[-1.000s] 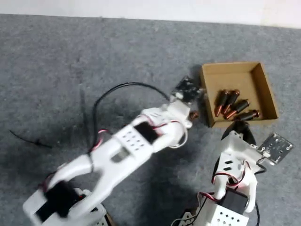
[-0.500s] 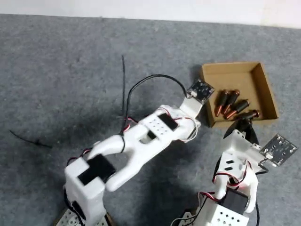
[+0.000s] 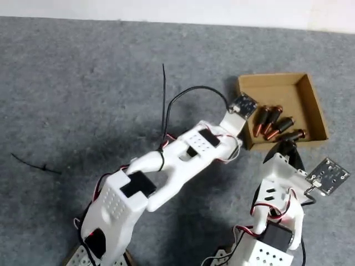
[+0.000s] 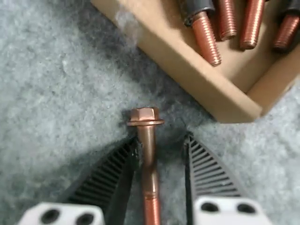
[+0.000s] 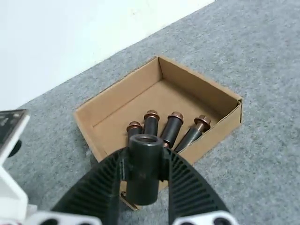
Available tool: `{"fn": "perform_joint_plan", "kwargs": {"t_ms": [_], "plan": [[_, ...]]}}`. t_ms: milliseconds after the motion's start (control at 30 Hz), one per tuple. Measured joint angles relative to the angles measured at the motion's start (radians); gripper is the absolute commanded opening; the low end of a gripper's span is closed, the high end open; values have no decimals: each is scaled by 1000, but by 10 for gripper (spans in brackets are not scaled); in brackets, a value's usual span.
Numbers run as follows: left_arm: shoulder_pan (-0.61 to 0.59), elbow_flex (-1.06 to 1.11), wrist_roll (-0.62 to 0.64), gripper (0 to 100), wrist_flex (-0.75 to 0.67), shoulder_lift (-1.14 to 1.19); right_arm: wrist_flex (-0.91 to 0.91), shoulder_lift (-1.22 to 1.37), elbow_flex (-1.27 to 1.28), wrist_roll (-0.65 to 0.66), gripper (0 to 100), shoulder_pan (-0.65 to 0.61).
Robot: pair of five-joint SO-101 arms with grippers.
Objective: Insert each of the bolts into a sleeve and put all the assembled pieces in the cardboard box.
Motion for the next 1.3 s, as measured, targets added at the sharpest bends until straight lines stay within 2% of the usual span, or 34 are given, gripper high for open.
{"fn": "perform_joint_plan", "kwargs": {"t_ms": [300,433,500,733,933,1100,1300], "plan": [[-2,-41,5,138,92,5,0,0,17,0,5,0],[-2,-52,5,0,132,5,0,0,17,0,5,0],[0,-54,5,23,140,5,0,0,17,0,5,0],[0,-54,-8,5,150,5,0,0,17,0,5,0],[-25,-49,-6,5,150,-11,-92,0,84,0,5,0],[-87,69,74,5,164,-153,-115,0,89,11,5,-21],[-124,296,94,5,160,-480,-115,0,91,68,5,-103]]}}
